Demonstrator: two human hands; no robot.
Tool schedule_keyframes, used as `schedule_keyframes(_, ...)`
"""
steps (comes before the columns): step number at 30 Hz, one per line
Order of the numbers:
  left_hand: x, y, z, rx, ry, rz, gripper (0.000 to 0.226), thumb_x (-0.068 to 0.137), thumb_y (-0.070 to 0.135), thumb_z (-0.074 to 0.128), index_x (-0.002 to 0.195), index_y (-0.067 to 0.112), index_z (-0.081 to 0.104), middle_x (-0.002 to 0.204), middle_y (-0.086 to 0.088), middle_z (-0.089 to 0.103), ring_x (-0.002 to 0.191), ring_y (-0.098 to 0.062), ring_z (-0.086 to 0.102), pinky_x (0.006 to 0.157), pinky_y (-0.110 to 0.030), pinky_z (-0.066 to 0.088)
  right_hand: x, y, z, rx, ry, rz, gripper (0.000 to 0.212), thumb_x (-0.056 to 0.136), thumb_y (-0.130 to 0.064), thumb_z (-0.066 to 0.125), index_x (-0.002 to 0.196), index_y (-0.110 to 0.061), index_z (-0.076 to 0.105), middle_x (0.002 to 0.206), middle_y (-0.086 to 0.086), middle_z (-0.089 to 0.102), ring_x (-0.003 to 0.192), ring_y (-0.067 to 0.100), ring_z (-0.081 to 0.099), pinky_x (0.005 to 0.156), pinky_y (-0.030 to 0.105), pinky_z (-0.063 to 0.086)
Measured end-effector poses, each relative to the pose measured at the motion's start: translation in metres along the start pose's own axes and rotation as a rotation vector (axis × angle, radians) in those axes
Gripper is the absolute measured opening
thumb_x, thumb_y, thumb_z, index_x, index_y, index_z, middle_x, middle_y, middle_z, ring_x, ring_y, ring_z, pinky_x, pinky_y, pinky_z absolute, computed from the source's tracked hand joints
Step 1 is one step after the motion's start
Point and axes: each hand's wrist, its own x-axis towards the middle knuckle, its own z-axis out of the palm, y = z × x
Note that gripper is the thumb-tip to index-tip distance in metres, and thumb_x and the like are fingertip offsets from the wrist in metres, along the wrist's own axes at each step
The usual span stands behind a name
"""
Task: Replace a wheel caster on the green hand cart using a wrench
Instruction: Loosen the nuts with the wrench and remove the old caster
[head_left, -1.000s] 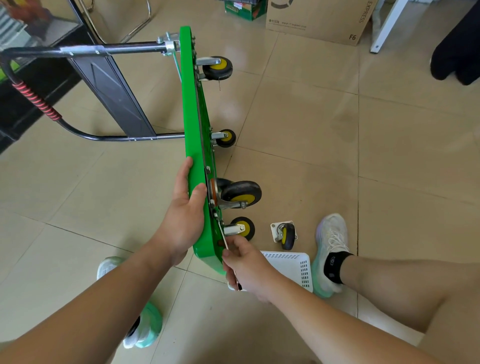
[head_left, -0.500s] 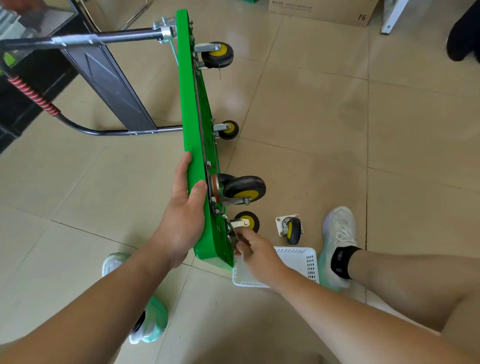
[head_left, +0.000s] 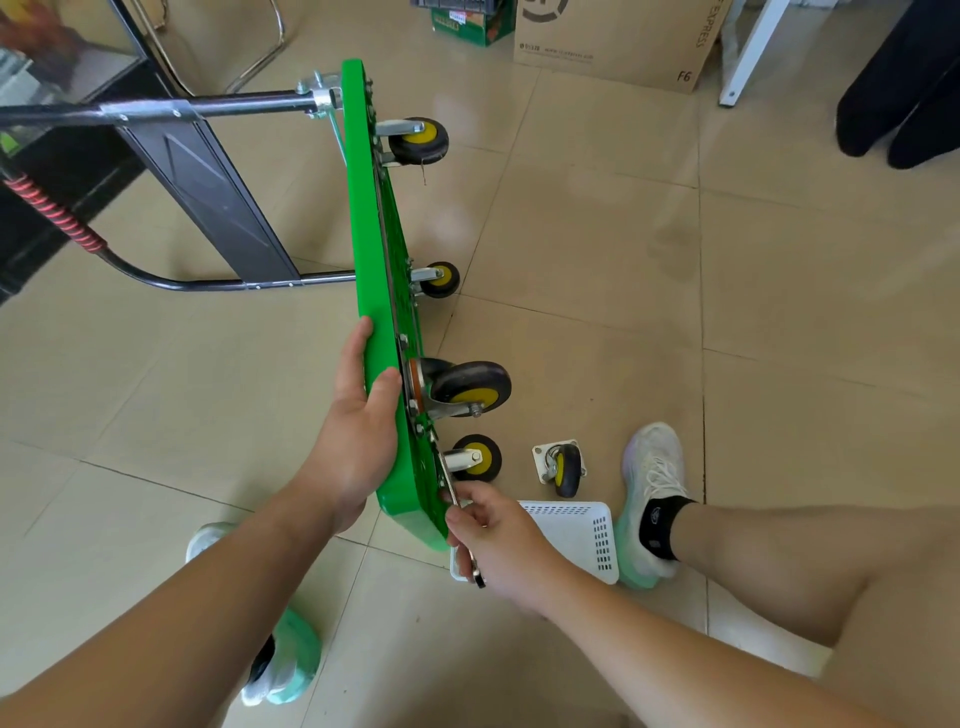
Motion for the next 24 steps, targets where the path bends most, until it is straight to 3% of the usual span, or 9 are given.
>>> schedule_keyframes(10, 0.001, -0.001, 0.0, 0.002, -0.009, 0.001, 0.051, 0.107, 0.034, 0.038, 0.144, 0.067, 0.026, 0.144, 0.011, 0.056, 0.125, -0.023, 0.061, 0.106, -0.054, 0.05, 0.0, -0.012, 0.007, 0.188, -0.068, 0.028, 0.019, 0.106, -0.019, 0.048, 0.119, -0.01, 0.059, 0.076, 0.003, 0.051, 0.045, 0.013, 0.048, 0.047, 0.025, 0.039)
schedule_keyframes(14, 0.001, 0.0, -0.001, 0.0, -0.009, 0.004, 0.051, 0.107, 0.034, 0.039, 0.143, 0.068, 0.027, 0.144, 0.01, 0.056, 0.125, -0.024, 0.062, 0.106, -0.055, 0.05, 0.016, -0.005, 0.003, 0.105, -0.053, 0.046, 0.019, 0.106, -0.02, 0.047, 0.121, -0.015, 0.059, 0.076, 0.0, 0.054, 0.047, 0.012, 0.048, 0.049, 0.024, 0.039)
schedule_keyframes(16, 0.001, 0.001, 0.0, 0.002, -0.011, 0.01, 0.051, 0.105, 0.035, 0.039, 0.137, 0.073, 0.029, 0.145, 0.009, 0.056, 0.125, -0.025, 0.062, 0.105, -0.056, 0.051, 0.027, 0.003, 0.0, 0.01, -0.045, 0.036, 0.023, 0.106, -0.018, 0.046, 0.125, -0.022, 0.057, 0.082, 0.001, 0.058, 0.055, 0.012, 0.052, 0.053, 0.026, 0.044)
schedule_keyframes(20, 0.001, 0.001, 0.001, -0.007, 0.001, 0.005, 0.051, 0.109, 0.031, 0.037, 0.128, 0.078, 0.03, 0.143, 0.01, 0.057, 0.122, -0.024, 0.063, 0.103, -0.056, 0.052, 0.055, 0.017, 0.004, -0.001, -0.004, -0.009, 0.03, 0.103, -0.004, 0.048, 0.106, -0.032, 0.059, 0.11, 0.013, 0.068, 0.083, 0.018, 0.06, 0.076, 0.029, 0.053)
schedule_keyframes(22, 0.001, 0.0, 0.001, -0.009, 0.003, 0.007, 0.05, 0.107, 0.033, 0.039, 0.126, 0.079, 0.031, 0.142, 0.01, 0.058, 0.123, -0.024, 0.063, 0.104, -0.056, 0.051, 0.067, 0.023, 0.007, -0.034, 0.025, -0.069, 0.034, 0.1, 0.0, 0.051, 0.105, -0.033, 0.06, 0.112, 0.005, 0.07, 0.1, 0.021, 0.064, 0.09, 0.031, 0.052)
schedule_keyframes(24, 0.001, 0.0, 0.0, -0.004, -0.002, -0.001, 0.049, 0.101, 0.04, 0.04, 0.126, 0.082, 0.031, 0.142, 0.01, 0.057, 0.124, -0.026, 0.062, 0.103, -0.057, 0.051, 0.072, 0.025, 0.007, -0.065, 0.042, -0.117, 0.037, 0.099, 0.002, 0.052, 0.106, -0.033, 0.059, 0.105, -0.005, 0.069, 0.103, 0.018, 0.063, 0.088, 0.02, 0.049)
